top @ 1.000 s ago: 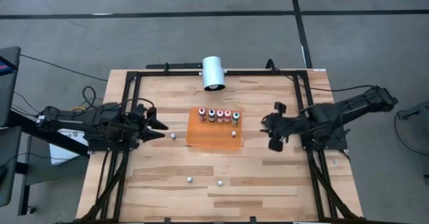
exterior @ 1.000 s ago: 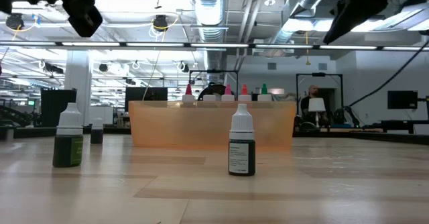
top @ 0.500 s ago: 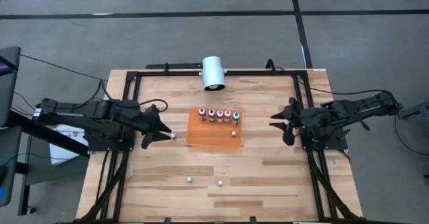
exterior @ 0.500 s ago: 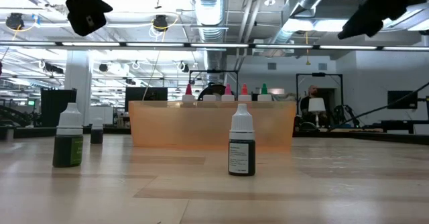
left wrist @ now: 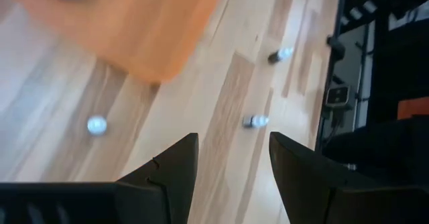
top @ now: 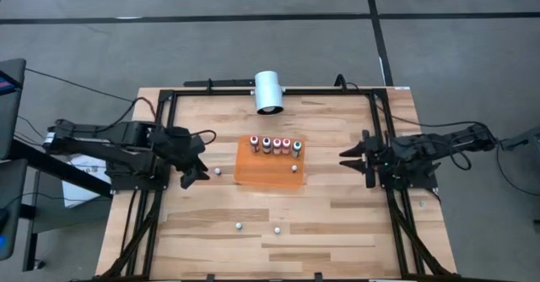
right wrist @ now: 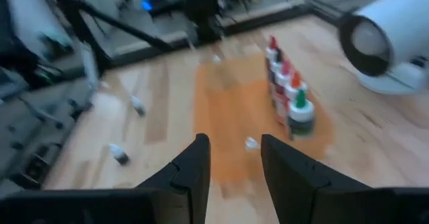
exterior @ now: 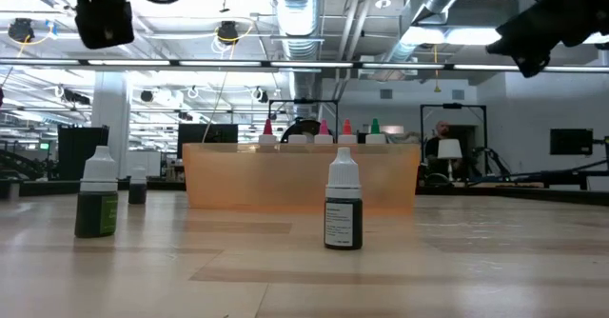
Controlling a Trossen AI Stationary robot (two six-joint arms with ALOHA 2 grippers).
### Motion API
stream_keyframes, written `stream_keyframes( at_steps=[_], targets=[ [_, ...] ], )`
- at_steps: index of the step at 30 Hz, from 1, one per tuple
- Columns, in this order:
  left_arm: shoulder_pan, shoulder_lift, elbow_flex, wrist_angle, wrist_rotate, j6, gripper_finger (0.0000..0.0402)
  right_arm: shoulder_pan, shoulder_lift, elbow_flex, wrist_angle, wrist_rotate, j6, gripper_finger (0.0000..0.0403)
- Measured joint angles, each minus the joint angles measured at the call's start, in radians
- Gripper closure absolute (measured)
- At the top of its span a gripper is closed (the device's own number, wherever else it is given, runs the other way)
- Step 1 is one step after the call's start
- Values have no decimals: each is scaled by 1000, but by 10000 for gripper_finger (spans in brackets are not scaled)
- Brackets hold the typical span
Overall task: Pick & Place food coloring
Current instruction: Put the small purple food coloring bottle into the orange bin
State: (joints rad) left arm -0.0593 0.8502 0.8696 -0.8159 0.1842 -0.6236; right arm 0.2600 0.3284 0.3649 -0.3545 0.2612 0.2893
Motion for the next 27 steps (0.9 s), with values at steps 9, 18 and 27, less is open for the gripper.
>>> stream_keyframes(
  at_steps=[9, 18, 27],
  targets=[
    [6, 79, 0, -74, 17, -9, 226, 0, -126, -130, 197, -40, 0, 300],
    [56, 123, -5, -152, -45, -52, 226, -1, -207, -202, 229, -43, 27, 307],
    [75, 202, -5, -154, -143, -27, 226, -1, -205, -209, 188, -17, 42, 307]
  ],
)
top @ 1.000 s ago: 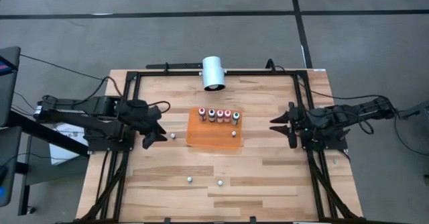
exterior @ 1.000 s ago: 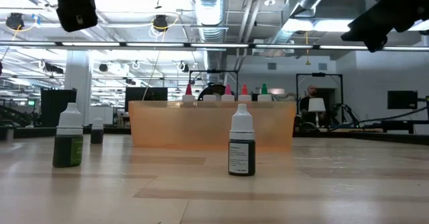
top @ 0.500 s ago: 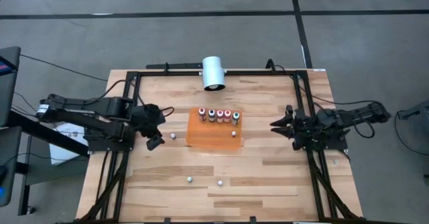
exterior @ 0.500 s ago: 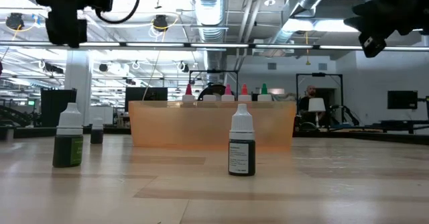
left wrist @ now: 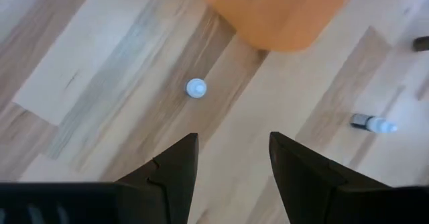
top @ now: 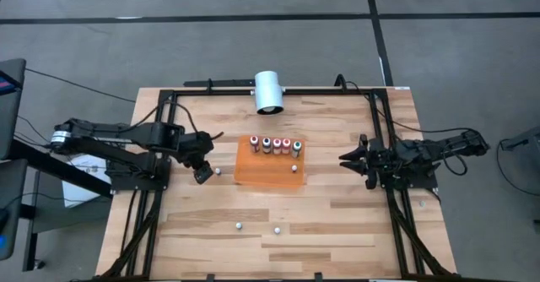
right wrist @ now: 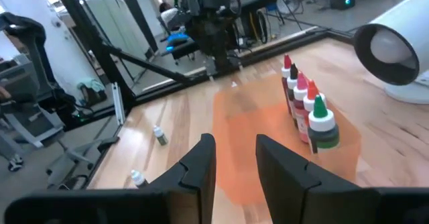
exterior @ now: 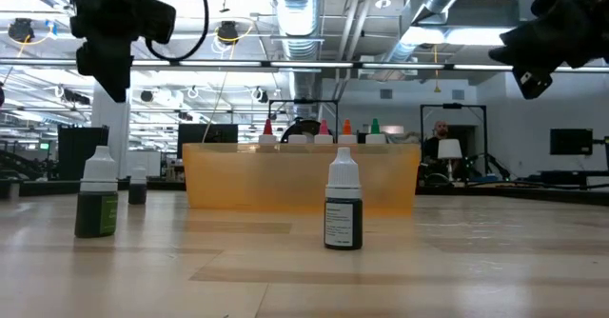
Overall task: Pick & Place food coloring
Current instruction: Put the small purple food coloring bottle into the orange bin
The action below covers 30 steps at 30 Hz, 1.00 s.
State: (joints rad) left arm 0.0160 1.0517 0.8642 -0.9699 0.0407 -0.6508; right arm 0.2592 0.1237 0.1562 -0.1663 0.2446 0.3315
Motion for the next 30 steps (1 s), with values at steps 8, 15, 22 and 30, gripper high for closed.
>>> stream_keyframes(
  at_steps=[8, 15, 22, 30],
  targets=[
    [0, 105, 0, -4, -4, 54, 226, 0, 0, 0, -14, 3, 2, 307],
    [0, 178, 0, -5, -47, 50, 226, 0, 0, 0, -14, 4, 2, 307],
    [0, 231, 0, -5, -74, 47, 226, 0, 0, 0, -14, 4, 2, 307],
    [0, 245, 0, 59, -76, 71, 226, 0, 0, 1, -14, 4, 2, 307]
  ],
)
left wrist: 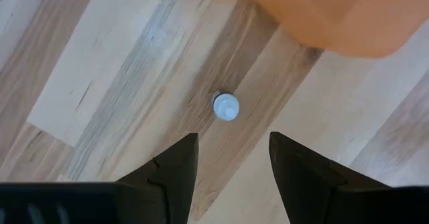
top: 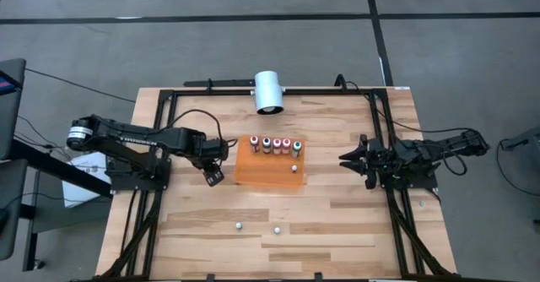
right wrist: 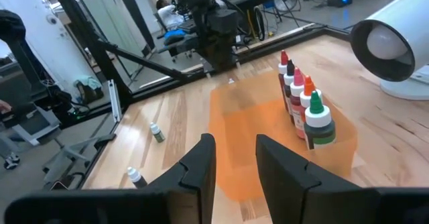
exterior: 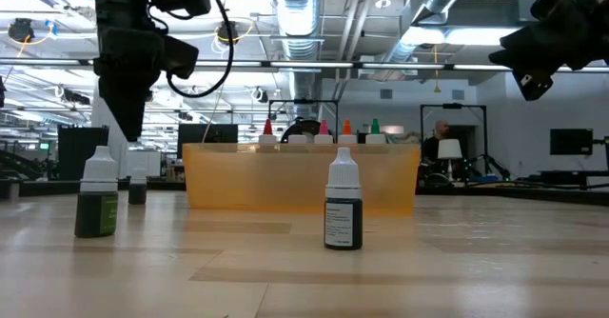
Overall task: Pick & Place food coloring
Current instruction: Put the small purple food coloring bottle into the orange bin
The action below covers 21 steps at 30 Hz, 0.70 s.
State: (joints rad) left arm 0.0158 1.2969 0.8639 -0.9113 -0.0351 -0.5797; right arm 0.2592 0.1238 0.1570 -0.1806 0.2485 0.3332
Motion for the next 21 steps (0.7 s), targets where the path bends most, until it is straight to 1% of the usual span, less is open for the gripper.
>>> stream_keyframes(
  at_steps=[5, 10, 21],
  targets=[
    [0, 0, 0, 43, -6, 2, 226, 0, 0, 0, -1, 0, 0, 307],
    [0, 0, 0, 39, -11, -13, 226, 0, 0, 0, -1, 0, 0, 307],
    [0, 0, 0, 39, -56, -110, 226, 0, 0, 0, -1, 0, 0, 307]
  ],
)
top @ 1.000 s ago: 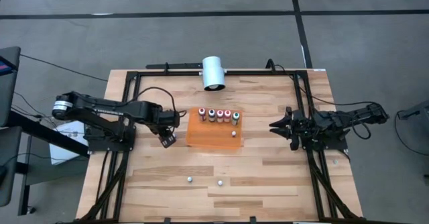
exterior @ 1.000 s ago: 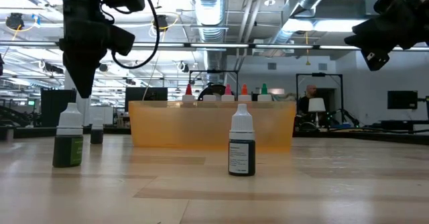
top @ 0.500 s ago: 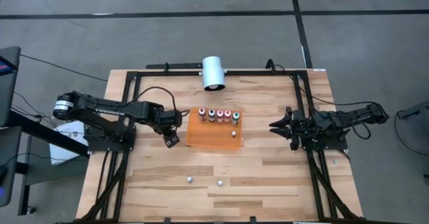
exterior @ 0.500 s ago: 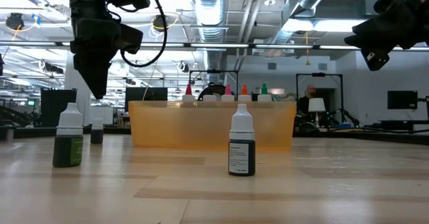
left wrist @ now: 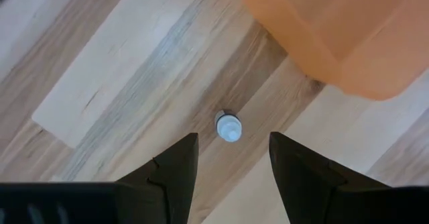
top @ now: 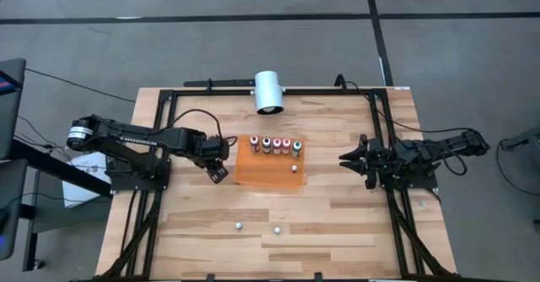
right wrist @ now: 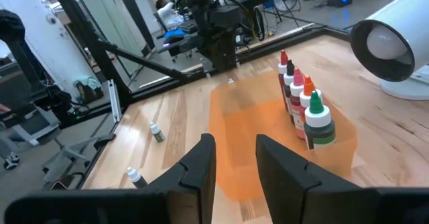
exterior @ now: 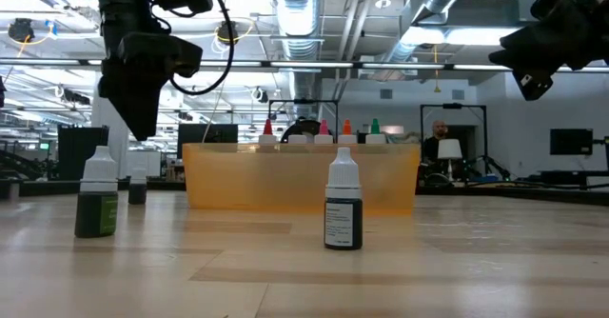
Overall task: Pick & Place food coloring
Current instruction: Put the small purple food coloring bottle into the orange bin
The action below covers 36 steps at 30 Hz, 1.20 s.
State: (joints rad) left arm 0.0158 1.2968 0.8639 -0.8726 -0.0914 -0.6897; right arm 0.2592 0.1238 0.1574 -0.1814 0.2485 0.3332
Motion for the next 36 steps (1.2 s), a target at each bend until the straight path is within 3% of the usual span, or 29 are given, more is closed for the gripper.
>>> stream_keyframes(
  at_steps=[10, 36],
  targets=[
    [0, 48, -2, -2, -7, -109, 226, 0, 0, 0, 0, 27, 0, 307],
    [-4, 217, -3, 33, 21, -124, 226, 0, 0, 0, -12, 42, 17, 308]
  ],
)
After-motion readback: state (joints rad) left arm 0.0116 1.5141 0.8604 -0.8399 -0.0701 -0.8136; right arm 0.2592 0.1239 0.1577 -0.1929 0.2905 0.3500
